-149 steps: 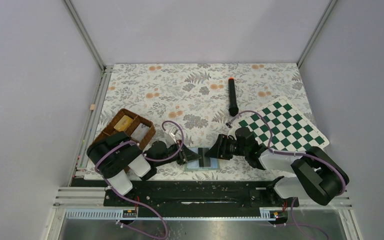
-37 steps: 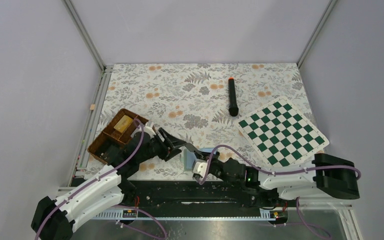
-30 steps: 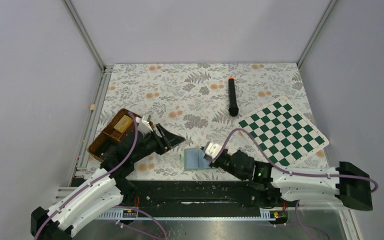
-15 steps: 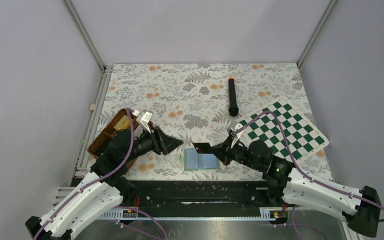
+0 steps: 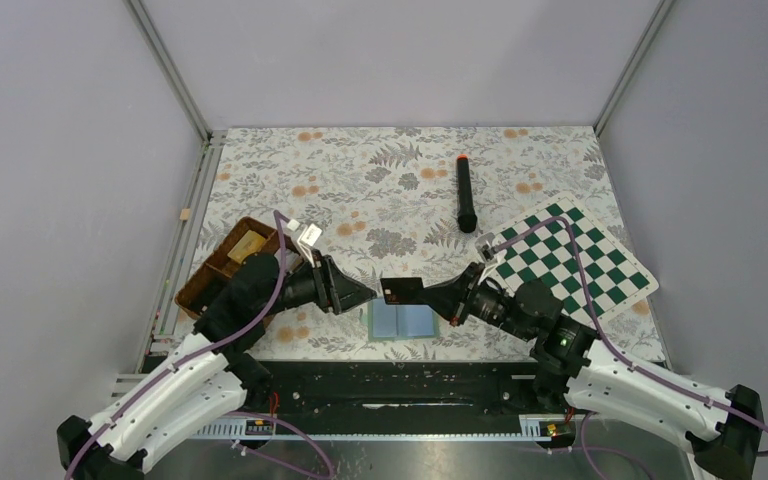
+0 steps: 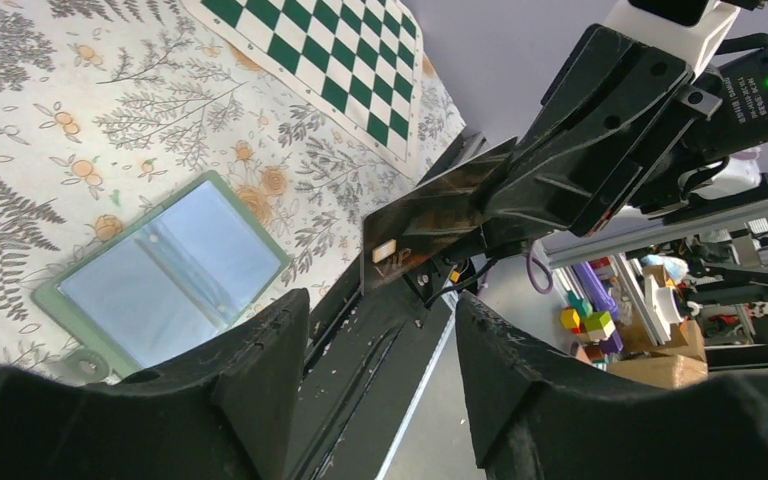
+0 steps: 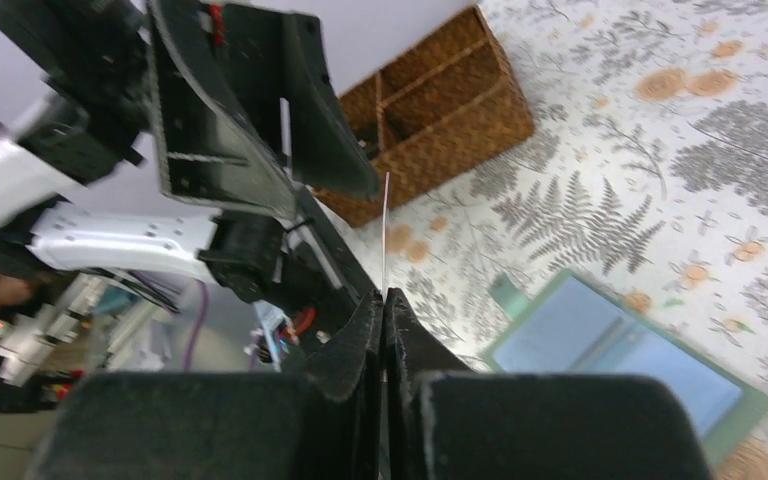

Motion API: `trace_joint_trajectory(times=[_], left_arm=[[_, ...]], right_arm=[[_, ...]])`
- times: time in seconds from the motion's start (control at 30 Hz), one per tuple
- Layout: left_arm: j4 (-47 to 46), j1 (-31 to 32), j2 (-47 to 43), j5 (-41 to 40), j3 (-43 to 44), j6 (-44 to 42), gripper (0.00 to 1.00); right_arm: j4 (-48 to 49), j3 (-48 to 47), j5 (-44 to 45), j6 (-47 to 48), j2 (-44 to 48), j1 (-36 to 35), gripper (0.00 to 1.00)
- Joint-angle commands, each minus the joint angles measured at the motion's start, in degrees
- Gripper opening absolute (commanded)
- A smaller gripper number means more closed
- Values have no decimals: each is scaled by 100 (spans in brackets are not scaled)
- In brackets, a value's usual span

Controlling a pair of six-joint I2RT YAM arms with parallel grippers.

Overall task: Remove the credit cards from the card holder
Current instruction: Place the credit card in the storage box.

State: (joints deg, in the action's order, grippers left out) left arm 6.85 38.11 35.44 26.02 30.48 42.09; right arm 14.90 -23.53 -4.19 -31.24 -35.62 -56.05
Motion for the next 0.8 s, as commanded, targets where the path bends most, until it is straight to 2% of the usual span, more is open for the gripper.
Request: trace_joint_trajectory(times=[0.0,0.3,0.4,0.57,0.63,0.7,0.73,0.77], left_arm=[[-1035,-27,72,541,-92,367,53],[-2110,-25,307,791,-384,1027,36],[-2486,-23,393,869,-490,1243,25],[-2918,-27,438,931,-646,1532,13],[-3062,-23,414,932,-706,1660,1],[-3149,-25,367,897,-759,1779,0],[-3147,-30,341,862,-762,1819,0],[-3104,-25,296,799,-752,1847,0]], right_arm=[[988,133,-156,-792,119,55,0],[1863,455,-301,-1205,-50,51,0],[2119,553,-289,-1324,-108,59,0],[2153,610,-209,-1346,-157,81,0],[2195,636,-189,-1382,-160,92,0],[2207,652,-186,-1395,-180,101,0],[2210,655,-177,-1396,-190,103,4],[2185,664,-155,-1396,-198,108,13]])
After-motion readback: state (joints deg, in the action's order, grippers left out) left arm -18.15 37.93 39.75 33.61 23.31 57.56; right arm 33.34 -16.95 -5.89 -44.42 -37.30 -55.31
